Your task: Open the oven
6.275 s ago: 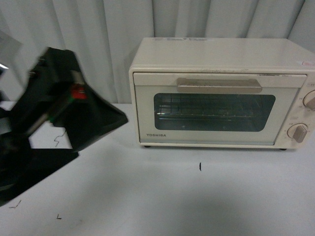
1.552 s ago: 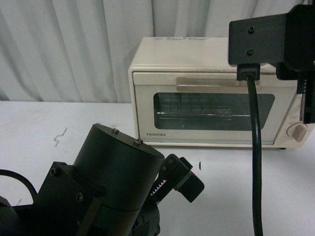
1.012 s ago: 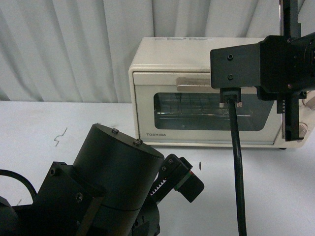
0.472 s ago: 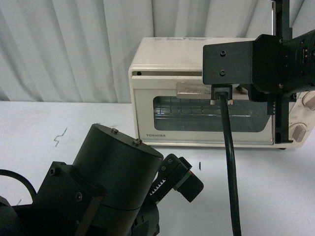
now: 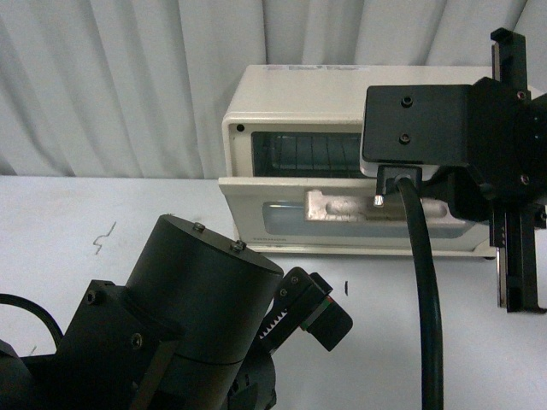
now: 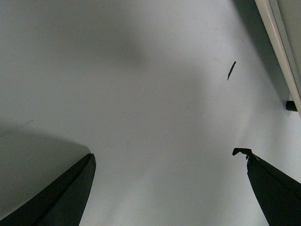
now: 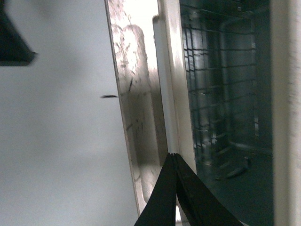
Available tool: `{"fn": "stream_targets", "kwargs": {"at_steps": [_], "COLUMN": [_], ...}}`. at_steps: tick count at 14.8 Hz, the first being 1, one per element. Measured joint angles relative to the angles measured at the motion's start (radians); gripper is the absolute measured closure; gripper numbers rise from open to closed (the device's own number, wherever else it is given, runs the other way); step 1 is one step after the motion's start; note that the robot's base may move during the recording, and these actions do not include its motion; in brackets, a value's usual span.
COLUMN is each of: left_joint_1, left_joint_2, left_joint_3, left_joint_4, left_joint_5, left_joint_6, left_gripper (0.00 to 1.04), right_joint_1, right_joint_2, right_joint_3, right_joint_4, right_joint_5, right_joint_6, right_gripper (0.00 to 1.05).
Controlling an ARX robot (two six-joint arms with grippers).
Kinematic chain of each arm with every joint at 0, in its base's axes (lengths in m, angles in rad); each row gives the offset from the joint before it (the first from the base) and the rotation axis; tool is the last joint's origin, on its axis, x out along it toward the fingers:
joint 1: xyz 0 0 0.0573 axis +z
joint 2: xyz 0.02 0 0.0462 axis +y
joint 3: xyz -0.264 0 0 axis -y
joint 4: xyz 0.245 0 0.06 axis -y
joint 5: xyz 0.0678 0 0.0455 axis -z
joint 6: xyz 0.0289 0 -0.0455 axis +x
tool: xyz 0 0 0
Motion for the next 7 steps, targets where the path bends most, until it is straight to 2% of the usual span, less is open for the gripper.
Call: {"fn": "stream_targets", "kwargs": {"at_steps": [4, 7], "left_joint_1": [0.0, -0.001], "left_joint_2": [0.0, 0.0], "left_joint_3": [-0.001, -0.001], "left_joint_4": [0.0, 0.0], "left_joint_5": [0.002, -0.001], "left_joint_6": [0.013, 0.018], "left_gripper": [0.07, 0.07], "right_joint_1": [0.023, 0.021], "right_joint_2": [-0.033, -0.102], "right_joint_3": [-0.005, 0.015], "right_joint_4": [-0.24, -0.306], "right_joint_5": [-0.094, -0.108], "right_joint_6": [0.06, 0.061], "right_gripper": [1.03, 1.03]}}
